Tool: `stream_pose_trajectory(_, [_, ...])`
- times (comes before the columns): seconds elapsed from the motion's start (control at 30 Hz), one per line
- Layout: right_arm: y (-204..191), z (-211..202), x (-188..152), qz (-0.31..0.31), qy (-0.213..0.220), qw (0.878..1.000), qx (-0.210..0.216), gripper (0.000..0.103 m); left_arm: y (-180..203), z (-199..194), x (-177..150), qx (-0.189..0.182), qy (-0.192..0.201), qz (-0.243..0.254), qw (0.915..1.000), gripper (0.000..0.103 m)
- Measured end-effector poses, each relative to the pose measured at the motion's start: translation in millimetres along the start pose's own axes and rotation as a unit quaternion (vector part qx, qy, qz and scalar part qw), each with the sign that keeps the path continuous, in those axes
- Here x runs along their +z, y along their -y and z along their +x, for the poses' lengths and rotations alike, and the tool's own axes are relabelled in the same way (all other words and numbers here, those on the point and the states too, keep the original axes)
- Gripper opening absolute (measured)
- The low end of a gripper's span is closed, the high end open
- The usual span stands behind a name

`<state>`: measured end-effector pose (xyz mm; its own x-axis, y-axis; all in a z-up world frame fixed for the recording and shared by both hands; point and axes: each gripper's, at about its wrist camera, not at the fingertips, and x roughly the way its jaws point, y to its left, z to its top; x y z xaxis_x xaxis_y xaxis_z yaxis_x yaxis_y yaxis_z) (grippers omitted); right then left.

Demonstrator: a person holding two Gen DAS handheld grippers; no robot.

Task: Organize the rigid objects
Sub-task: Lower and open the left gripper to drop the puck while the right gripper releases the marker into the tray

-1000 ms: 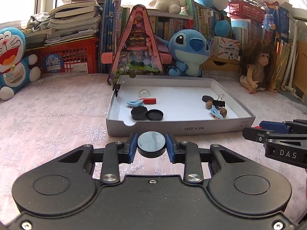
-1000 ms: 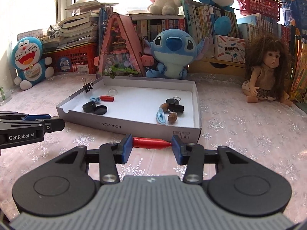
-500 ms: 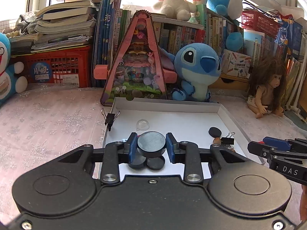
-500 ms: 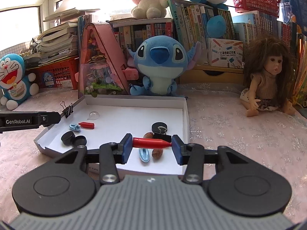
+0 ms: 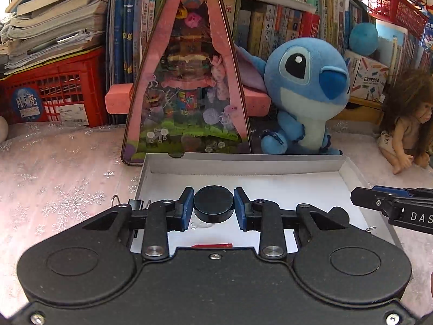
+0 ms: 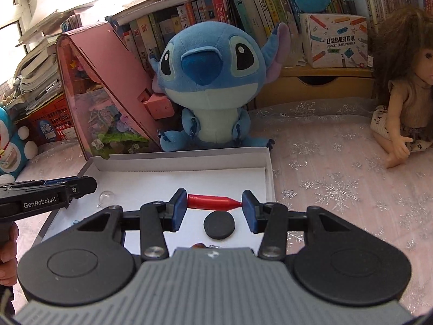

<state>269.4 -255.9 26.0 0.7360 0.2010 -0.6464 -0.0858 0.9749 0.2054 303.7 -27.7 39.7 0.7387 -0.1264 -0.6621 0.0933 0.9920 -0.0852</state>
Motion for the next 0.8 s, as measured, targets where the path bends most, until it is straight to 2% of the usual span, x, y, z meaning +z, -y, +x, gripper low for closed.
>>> stream_pose_trajectory(0.3, [-2,37,-2,-0.018,-0.008,1.0,-0.018,0.05,3,41,-6,0.005,-0.013,0.008,0.9999,0.03])
stream_pose_trajectory(0.47, [-8,44,-6,-0.042,0.001,0.999,-0.033,0.051,6,45,-9,0.014,-0.007,0.021,0.9997,0.03])
stream_pose_trajectory(0.8, [-11,53,-5,-0.054,-0.026,0.997,-0.041,0.051,5,50,-7,0.004,-0.029,0.008,0.9995,0.03])
